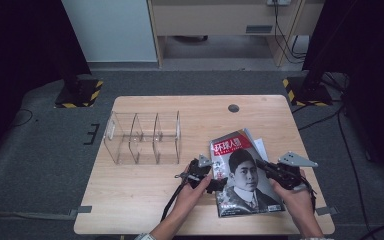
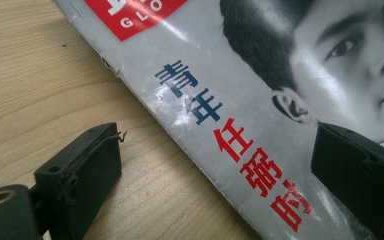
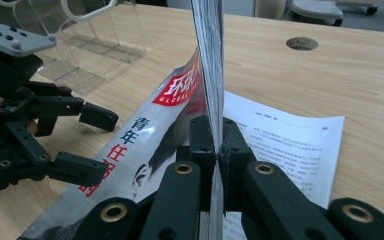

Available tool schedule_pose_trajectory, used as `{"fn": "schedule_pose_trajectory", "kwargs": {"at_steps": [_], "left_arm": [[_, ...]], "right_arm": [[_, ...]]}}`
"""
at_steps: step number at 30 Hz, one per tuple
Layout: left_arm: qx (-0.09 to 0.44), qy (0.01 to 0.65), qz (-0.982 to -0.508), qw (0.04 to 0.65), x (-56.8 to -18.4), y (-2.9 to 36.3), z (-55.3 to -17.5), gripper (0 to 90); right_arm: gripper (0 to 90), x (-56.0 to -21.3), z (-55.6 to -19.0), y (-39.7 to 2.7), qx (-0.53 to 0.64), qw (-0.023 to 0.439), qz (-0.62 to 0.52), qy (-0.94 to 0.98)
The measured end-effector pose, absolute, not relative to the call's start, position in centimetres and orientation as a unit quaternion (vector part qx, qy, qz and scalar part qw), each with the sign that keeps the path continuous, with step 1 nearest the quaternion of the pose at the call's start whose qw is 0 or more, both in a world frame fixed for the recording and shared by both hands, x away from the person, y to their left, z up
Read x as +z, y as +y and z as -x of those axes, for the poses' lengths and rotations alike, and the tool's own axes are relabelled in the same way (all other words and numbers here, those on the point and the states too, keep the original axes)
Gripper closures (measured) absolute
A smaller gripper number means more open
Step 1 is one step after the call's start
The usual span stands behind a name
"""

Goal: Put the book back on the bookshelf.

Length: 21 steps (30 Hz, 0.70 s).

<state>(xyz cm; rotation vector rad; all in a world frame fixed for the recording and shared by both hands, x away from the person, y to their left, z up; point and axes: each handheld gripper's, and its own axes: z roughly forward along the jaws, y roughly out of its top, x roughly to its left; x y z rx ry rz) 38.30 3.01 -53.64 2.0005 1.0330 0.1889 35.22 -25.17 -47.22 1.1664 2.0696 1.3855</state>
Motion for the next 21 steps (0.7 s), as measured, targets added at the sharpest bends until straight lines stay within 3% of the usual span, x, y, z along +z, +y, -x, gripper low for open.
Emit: {"fn": "schedule_pose_trajectory", "kwargs": {"at_steps": [12, 21], "left_arm": [[0.028, 0.375, -0.812, 0.447, -53.7, 2.0, -38.4, 6.6], [0.032, 0.377, -0.811, 0.446, -53.7, 1.8, -38.4, 8.4]], "right_arm": [[87.8, -46.4, -35.0, -25.4, 0.528, 0.181, -0.413, 0.719], [87.7, -48.2, -36.3, -25.6, 0.505, 0.165, -0.435, 0.727]]}}
